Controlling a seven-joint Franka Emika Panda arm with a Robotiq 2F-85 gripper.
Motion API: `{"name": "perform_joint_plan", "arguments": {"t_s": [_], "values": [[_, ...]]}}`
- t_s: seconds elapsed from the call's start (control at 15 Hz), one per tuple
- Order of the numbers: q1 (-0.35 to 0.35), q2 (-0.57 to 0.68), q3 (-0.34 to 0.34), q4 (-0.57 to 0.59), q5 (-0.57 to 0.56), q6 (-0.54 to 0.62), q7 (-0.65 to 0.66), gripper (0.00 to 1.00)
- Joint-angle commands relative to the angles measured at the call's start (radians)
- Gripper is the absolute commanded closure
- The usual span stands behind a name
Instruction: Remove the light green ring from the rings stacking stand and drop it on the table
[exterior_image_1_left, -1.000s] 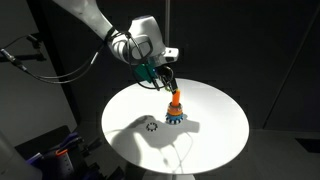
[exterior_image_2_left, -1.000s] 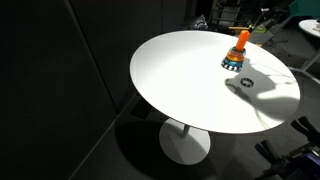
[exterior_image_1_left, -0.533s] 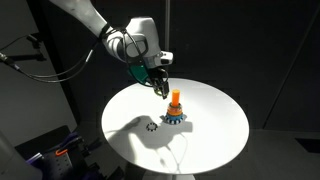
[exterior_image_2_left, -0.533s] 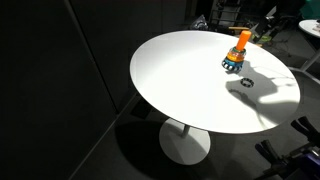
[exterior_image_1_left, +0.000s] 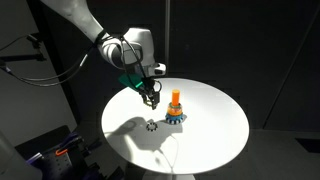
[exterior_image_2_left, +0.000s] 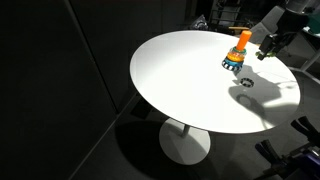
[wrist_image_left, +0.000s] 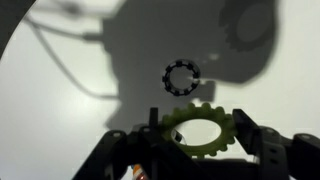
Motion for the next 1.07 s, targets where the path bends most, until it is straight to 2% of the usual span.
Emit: {"name": "perform_joint_plan", "arguments": {"t_s": [0.0,0.4,0.93,1.0], "values": [[-0.013,-0.032,0.009,-0.06,-0.022,-0.019,-0.044,0.52],[-0.015,-0.029,-0.007,-0.169,-0.103,0.054,-0.055,0.52],[-0.018,0.024,-0.039,-0.227,-0.196,0.214,-0.023,0.52],[-0.015,0.032,-0.045,-0.227,-0.208,0.219,-0.016,0.47]]}}
